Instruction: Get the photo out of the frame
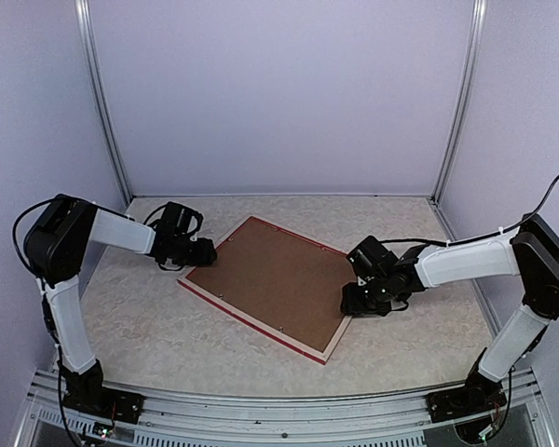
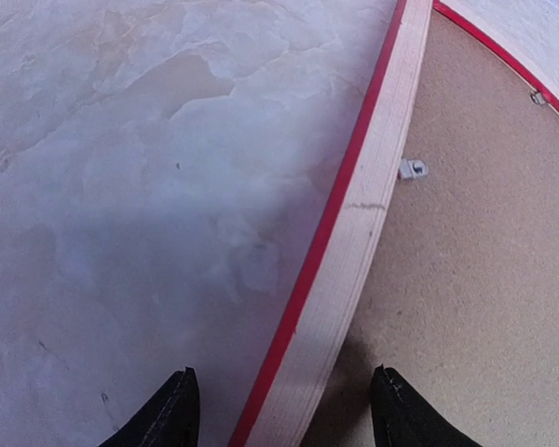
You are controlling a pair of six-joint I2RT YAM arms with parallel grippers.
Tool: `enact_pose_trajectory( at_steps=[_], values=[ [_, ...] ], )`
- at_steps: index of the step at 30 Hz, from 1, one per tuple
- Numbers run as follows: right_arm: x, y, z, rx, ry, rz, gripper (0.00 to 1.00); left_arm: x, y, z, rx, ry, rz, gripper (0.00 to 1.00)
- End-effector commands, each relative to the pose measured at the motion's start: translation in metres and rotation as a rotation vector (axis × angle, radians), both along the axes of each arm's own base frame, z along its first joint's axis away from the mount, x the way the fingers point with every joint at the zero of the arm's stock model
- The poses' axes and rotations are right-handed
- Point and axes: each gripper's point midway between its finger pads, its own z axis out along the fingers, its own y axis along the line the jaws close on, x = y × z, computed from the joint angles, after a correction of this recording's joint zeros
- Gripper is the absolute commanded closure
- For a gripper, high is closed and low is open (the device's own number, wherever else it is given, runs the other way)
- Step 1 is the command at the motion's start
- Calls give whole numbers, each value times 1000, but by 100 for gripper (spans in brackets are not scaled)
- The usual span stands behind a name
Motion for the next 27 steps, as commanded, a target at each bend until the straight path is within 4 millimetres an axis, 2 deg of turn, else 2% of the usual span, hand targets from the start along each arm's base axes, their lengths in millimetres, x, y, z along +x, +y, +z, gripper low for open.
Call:
enact_pose_trajectory(
  at_steps=[1, 4, 9, 18, 21, 24, 27],
  values=[
    [23, -5, 4, -12, -43, 10, 46, -61, 7, -40, 50, 175, -1, 38],
    [32, -9, 6, -14, -62, 27, 48, -87, 4, -44, 50, 209, 0, 38],
    [49, -11, 7, -11, -92, 74, 51, -128, -12, -34, 33, 227, -12, 39],
    [77, 8, 20, -19, -185, 241, 54, -205, -36, -24, 7, 336, 23, 40],
    [82, 9, 32, -30, -219, 269, 54, -210, -37, -4, -12, 308, 34, 38],
    [85, 9, 49, -37, -256, 281, 53, -195, -29, 24, -13, 216, 65, 33],
    [88, 5, 73, -39, -303, 281, 49, -174, -23, 44, -19, 141, 86, 32]
  ],
)
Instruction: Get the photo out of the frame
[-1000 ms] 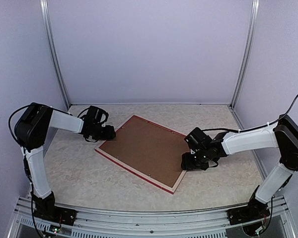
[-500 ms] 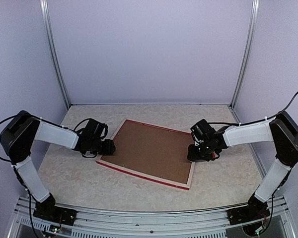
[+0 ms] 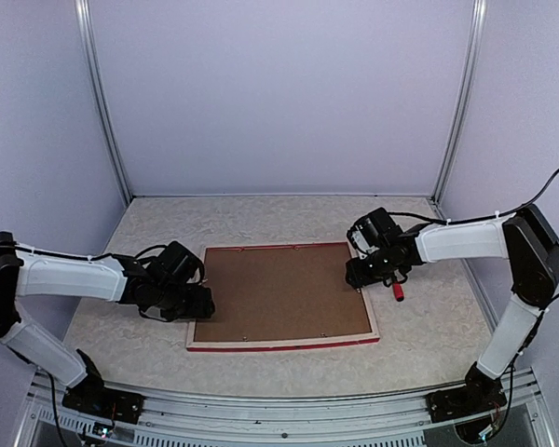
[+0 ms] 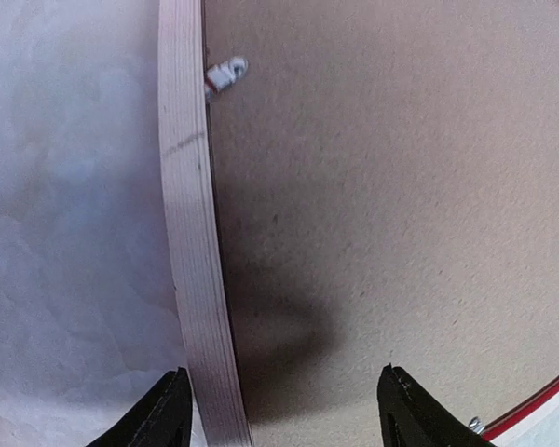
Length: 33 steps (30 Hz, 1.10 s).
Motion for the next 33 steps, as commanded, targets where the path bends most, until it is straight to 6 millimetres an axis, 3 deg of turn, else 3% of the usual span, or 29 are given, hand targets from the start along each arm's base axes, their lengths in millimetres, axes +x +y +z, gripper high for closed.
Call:
enact_pose_trajectory(
  at_steps=[1, 6, 8, 13, 18, 24, 28, 33],
  values=[
    [13, 21, 63, 80, -146, 84, 48, 29, -1, 40, -53, -112, 31, 32],
    [11, -2, 94, 42, -217, 54, 42, 62, -1, 78, -48, -252, 27, 31],
    [10, -18, 97, 22, -219, 19, 41, 71, -1, 91, -47, -299, 33, 30],
    [5, -60, 87, -7, -192, -88, 41, 88, 0, 115, -74, -390, 39, 29],
    [-2, -87, 69, -17, -136, -162, 41, 98, 7, 131, -65, -463, 50, 27],
    [-11, -109, 42, -28, -47, -216, 41, 107, 42, 125, -20, -484, 160, 11],
    [-14, -118, 27, -40, 11, -243, 41, 112, 64, 117, -64, -473, 209, 9],
    [-18, -121, 4, -44, 96, -262, 41, 112, 71, 111, -56, -469, 212, 9]
  ],
)
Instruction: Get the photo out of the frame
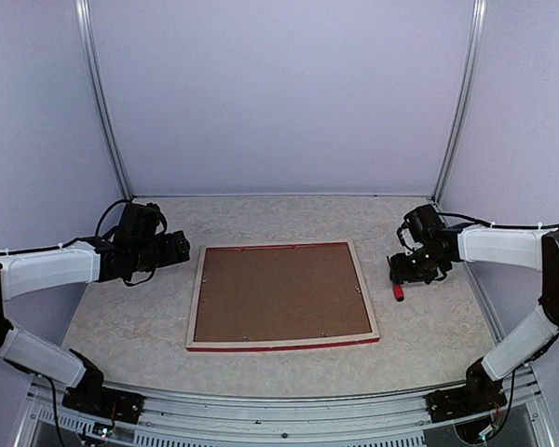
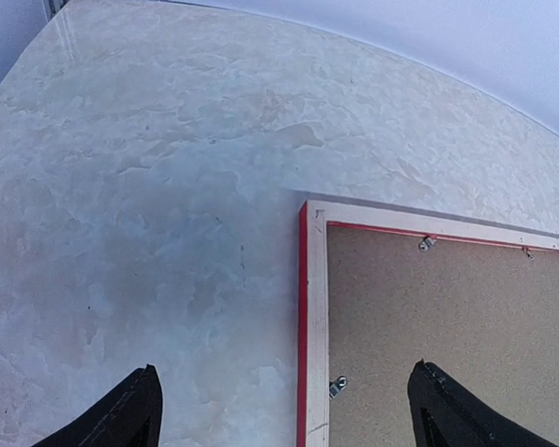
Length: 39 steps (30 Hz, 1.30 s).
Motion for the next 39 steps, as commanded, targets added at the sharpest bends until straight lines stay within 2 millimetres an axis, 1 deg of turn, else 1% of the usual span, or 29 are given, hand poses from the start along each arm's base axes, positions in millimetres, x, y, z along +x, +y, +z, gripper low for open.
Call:
enact_pose_trajectory(
  at_steps=[1, 3, 9, 13, 17, 20, 23, 24, 25, 27, 29, 30, 32, 35, 36, 39],
  values=[
    [-12, -5, -29, 6, 118, -27, 41, 2, -3, 5, -21, -30, -18, 10],
    [-13, -5, -37, 5, 143, -31, 43, 3, -5, 2, -19, -23, -29, 10],
    [-12, -2, -45, 9, 163, -27, 48, 3, -11, -5, -35, -18, -59, 12],
    [-15, -4, -54, -6, 190, -31, 55, 5, -15, -8, -45, -13, -73, 13],
    [-18, -10, -61, -33, 207, -47, 62, 5, -17, -11, -46, -6, -79, 14],
    [-18, -9, -63, -33, 211, -40, 75, 4, -18, -12, -46, -2, -87, 14],
    [-17, -7, -63, -28, 210, -27, 96, 8, -24, -5, -61, -30, -103, 15],
    [-15, -6, -59, -26, 198, -23, 100, 8, -26, -4, -65, -32, -113, 15],
    [-12, -4, -52, -16, 175, -12, 100, 8, -28, -2, -69, -36, -123, 16],
    [-5, 3, -32, 22, 112, 17, 100, 7, -36, 4, -87, -44, -166, 16],
    [3, 16, -4, 83, 32, 71, 100, 2, -53, 14, -133, -62, -257, 17],
    [4, 25, 13, 130, -8, 115, 100, -2, -64, 21, -168, -74, -320, 18],
    [3, 46, 45, 222, -86, 225, 100, -11, -86, 41, -247, -119, -452, 20],
    [-11, 81, 87, 365, -163, 412, 100, -30, -117, 71, -361, -177, -653, 21],
    [-19, 92, 97, 406, -175, 478, 100, -38, -127, 82, -404, -197, -718, 21],
    [-46, 123, 119, 496, -187, 658, 100, -63, -153, 107, -516, -224, -904, 21]
  ],
)
